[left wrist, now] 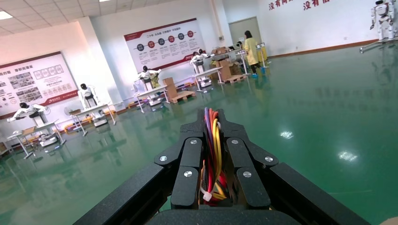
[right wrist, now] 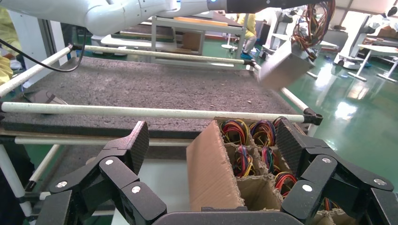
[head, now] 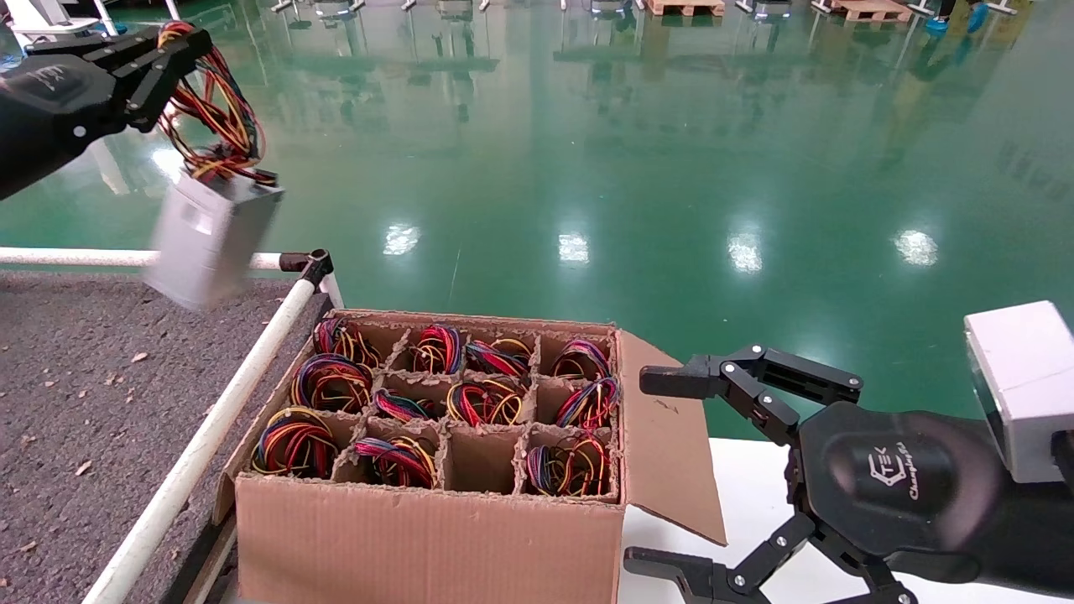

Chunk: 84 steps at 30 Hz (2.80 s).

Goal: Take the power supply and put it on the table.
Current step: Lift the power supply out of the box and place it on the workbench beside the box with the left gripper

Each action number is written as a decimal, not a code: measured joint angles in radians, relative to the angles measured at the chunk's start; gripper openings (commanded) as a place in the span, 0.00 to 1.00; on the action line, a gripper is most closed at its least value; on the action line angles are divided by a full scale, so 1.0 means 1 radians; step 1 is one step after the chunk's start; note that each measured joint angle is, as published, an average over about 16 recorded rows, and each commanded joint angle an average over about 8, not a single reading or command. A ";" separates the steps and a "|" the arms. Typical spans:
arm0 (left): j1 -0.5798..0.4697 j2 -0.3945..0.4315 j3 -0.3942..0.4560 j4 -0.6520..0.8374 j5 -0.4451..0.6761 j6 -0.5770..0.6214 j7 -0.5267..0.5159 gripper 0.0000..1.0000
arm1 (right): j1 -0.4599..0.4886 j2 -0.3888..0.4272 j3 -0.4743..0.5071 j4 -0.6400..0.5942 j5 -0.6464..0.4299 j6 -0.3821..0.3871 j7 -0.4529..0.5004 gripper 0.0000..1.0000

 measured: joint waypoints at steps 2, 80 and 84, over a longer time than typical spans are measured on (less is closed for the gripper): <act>0.000 0.002 0.001 0.000 0.000 0.004 0.000 0.00 | 0.000 0.000 0.000 0.000 0.000 0.000 0.000 1.00; -0.149 0.212 -0.083 0.586 -0.012 -0.214 0.582 0.00 | 0.000 0.000 -0.001 0.000 0.000 0.000 0.000 1.00; -0.144 0.221 -0.085 0.596 -0.015 -0.218 0.591 0.00 | 0.000 0.000 -0.001 0.000 0.001 0.000 0.000 1.00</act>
